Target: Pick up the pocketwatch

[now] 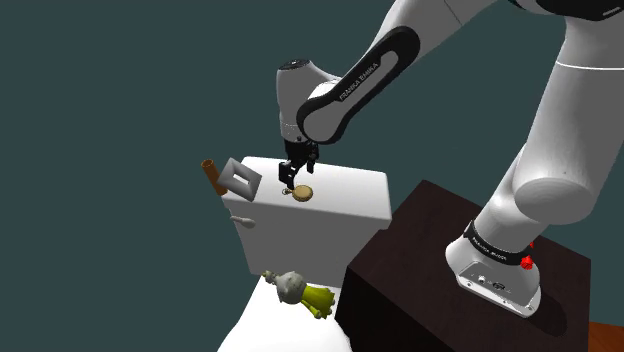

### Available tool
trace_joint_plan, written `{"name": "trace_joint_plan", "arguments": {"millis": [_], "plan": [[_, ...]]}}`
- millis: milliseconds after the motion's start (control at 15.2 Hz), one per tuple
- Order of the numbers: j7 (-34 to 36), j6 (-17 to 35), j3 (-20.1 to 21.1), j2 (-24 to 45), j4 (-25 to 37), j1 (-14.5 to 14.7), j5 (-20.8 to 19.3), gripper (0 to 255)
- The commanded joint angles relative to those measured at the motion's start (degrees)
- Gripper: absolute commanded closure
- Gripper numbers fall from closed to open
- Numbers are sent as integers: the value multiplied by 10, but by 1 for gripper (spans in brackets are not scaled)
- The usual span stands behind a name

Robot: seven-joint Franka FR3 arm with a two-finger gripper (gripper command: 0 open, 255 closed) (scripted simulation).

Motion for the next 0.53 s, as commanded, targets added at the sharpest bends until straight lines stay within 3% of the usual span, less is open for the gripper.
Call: {"name": "trace_joint_plan", "arguments": {"millis": [0,462], "plan": [[11,15,-3,23,8,4,-11,0],[29,57,-14,66,6,12,-35,0]]}}
